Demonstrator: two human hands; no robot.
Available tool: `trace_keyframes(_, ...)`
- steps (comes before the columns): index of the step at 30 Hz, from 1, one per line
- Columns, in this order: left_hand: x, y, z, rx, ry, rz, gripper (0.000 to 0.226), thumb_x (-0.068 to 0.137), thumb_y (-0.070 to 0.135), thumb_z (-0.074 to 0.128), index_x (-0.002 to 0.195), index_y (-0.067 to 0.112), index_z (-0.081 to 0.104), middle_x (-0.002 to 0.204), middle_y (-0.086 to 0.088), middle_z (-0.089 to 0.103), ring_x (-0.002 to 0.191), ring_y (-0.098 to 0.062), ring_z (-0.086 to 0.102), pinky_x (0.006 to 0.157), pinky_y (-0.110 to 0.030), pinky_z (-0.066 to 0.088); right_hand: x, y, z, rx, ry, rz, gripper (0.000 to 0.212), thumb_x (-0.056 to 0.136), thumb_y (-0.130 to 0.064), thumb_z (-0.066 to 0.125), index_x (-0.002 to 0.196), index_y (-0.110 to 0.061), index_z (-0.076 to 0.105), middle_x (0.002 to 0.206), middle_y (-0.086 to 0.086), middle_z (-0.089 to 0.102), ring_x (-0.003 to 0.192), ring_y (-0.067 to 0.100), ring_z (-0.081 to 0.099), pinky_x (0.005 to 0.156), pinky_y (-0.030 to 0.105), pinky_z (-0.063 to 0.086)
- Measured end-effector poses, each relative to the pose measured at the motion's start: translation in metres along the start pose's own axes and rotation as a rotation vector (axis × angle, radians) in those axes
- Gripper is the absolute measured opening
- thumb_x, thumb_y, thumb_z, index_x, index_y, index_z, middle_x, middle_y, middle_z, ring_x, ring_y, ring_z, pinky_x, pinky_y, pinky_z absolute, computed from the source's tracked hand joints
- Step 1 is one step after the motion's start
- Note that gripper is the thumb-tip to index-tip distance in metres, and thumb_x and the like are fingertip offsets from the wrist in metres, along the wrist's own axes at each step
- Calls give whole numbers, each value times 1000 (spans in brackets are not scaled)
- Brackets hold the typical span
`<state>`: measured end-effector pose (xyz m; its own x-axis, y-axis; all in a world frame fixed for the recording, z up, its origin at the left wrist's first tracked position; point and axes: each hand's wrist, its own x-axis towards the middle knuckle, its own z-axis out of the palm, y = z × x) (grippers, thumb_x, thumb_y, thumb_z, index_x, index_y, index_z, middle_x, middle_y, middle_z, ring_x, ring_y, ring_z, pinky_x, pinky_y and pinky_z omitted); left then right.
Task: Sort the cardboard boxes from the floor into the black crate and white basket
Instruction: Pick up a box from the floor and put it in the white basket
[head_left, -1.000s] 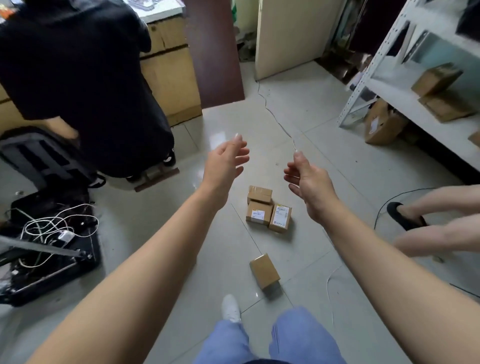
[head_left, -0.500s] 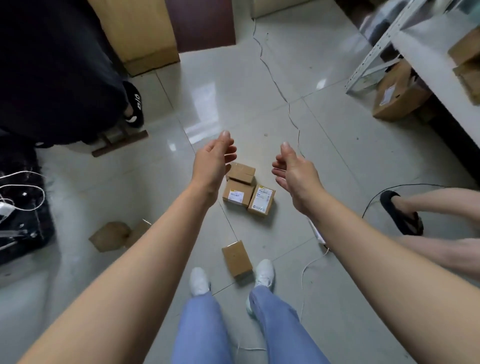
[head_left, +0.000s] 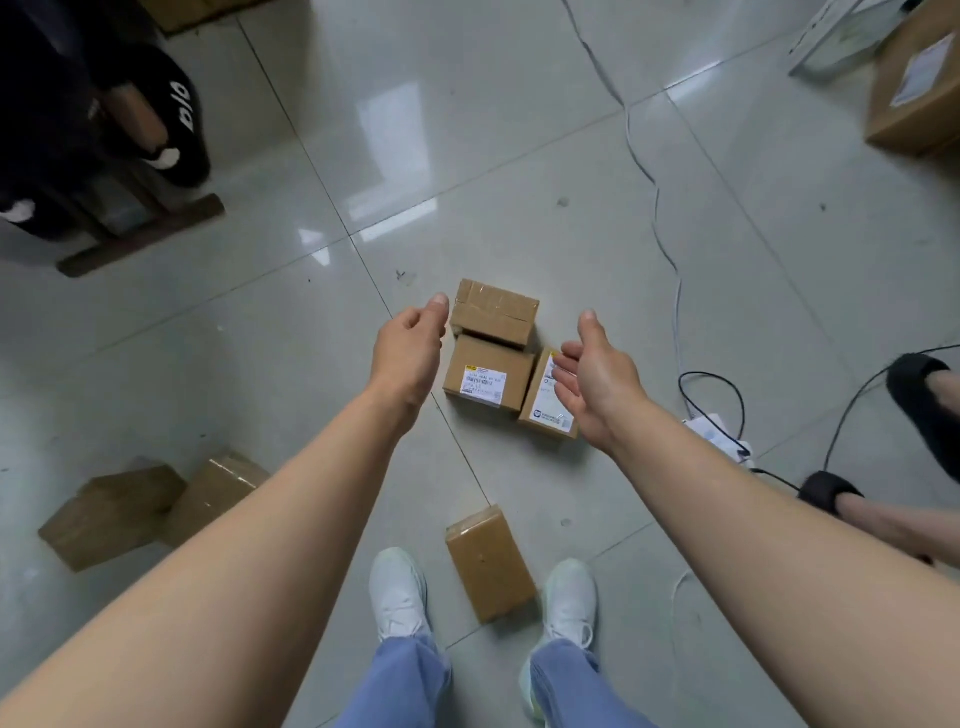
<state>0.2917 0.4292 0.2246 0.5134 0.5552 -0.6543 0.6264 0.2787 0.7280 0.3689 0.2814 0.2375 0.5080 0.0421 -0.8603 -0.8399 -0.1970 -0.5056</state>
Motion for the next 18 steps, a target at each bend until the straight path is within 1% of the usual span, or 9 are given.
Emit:
trace_keyframes(3,45,-51,16,34,-16,-57,29,95,45,47,82,19,50,87,1,49,83,-15,46,65,-24,35,54,33,5,34,-12,76,63,96,-52,42,135,-2,46,141,11,49,126,21,50,100,29,39)
trace_keyframes(5,71,-80,28,39,-24,-91,31,95,45,48,71,25,48,77,10,46,75,-10,46,64,-19,34,87,53,8,43,1,111,65,95,-52,43,136,-1,45,144,13,46,129,23,48,105,31,36)
trace_keyframes(7,94,-103,38,73,-24,-105,30,95,44,47,69,30,46,74,16,43,69,0,42,61,-12,31,120,70,10,24,7,125,64,95,-53,43,134,-3,47,135,5,53,118,17,54,105,30,36)
trace_keyframes(8,105,-114,43,92,-24,-113,28,96,43,46,71,31,45,74,18,42,68,3,40,60,-12,29,136,78,11,8,12,125,63,94,-55,43,133,-6,48,124,-2,56,107,10,56,102,29,38)
trace_keyframes(10,131,-134,51,121,-20,-130,25,97,43,46,78,27,49,77,16,44,70,2,40,61,-14,30,168,91,14,-11,36,130,61,94,-56,43,134,-10,47,103,-16,51,86,-1,48,94,26,39)
trace_keyframes(12,154,-153,58,125,-18,-150,32,96,44,45,105,16,58,91,10,49,86,-7,46,77,-21,35,197,101,18,-1,38,126,63,92,-56,45,138,-13,43,108,-10,56,86,0,52,91,25,37)
trace_keyframes(14,171,-165,63,141,-23,-163,55,95,47,45,131,5,48,111,3,56,107,-16,49,91,-29,36,222,110,22,48,34,116,63,91,-57,48,139,-16,41,127,0,57,89,9,60,100,29,40)
trace_keyframes(16,188,-176,66,155,-32,-198,65,94,50,45,141,6,38,137,-6,51,125,-22,47,107,-35,34,240,118,30,56,38,105,62,90,-57,48,135,-15,46,127,2,59,95,18,63,101,39,45)
trace_keyframes(18,200,-183,70,143,-90,-246,69,93,54,42,143,8,35,139,-11,50,127,-27,48,111,-41,32,251,121,39,-43,35,82,63,87,-60,46,132,-17,49,129,5,58,112,27,58,102,46,43)
